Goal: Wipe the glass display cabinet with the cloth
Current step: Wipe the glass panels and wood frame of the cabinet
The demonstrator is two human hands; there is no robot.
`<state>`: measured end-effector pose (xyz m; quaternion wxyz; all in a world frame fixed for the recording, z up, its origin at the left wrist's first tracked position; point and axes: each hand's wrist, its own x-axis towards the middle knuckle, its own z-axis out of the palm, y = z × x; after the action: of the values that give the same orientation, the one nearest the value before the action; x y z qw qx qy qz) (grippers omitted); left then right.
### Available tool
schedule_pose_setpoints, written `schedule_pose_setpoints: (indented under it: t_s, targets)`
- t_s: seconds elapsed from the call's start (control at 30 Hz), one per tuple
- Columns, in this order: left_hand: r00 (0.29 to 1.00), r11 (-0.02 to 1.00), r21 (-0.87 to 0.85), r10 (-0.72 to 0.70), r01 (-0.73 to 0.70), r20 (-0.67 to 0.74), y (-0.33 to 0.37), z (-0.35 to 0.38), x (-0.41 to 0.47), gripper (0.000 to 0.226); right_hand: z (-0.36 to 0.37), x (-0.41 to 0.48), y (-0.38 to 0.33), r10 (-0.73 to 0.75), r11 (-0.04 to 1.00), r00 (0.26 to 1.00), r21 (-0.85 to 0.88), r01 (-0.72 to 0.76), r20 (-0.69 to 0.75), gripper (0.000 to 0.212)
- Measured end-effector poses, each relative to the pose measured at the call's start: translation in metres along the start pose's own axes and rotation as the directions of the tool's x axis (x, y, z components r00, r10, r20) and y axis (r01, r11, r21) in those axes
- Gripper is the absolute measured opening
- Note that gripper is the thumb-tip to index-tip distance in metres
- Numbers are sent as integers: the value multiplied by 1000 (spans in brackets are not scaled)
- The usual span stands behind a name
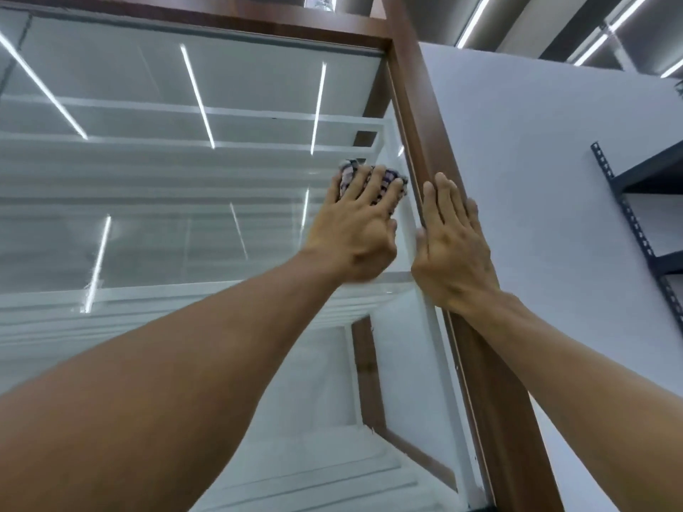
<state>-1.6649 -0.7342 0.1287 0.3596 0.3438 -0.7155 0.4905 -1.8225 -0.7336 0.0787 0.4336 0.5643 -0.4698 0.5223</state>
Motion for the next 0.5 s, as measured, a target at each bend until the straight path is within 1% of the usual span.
schedule_pose_setpoints:
  t_s: [0.07, 0.13, 0.2, 0.27, 0.37, 0.43, 0.5]
  targets:
    - [999, 999, -10, -48, 48, 2, 16, 0, 19, 64, 2, 1, 1, 17, 998, 998, 66, -14, -54, 69]
    - [999, 999, -8, -53, 53, 4, 32, 5, 26, 65, 2, 0, 3, 18, 990, 997, 144, -7, -77, 69]
    - [1000, 1000, 4, -26, 26, 3, 37, 10, 18, 66, 1, -2, 8, -3, 980, 997, 197, 17, -73, 68]
    - [999, 998, 20, 52, -52, 3, 35, 15, 0, 68, -1, -6, 12, -34, 977, 997, 209, 47, -67, 70]
    - [988, 988, 9, 151, -151, 22, 33, 18, -31, 63, -3, -14, 12, -52, 988, 998, 141, 58, -44, 68]
    - [988, 989, 14, 147, -148, 36, 30, 16, -44, 61, -2, -19, 6, -42, 998, 999, 53, 43, -27, 67]
    - [993, 994, 17, 108, -109, 38, 24, 12, -54, 61, 1, -23, -1, -25, 999, 1000, -33, 25, -9, 66]
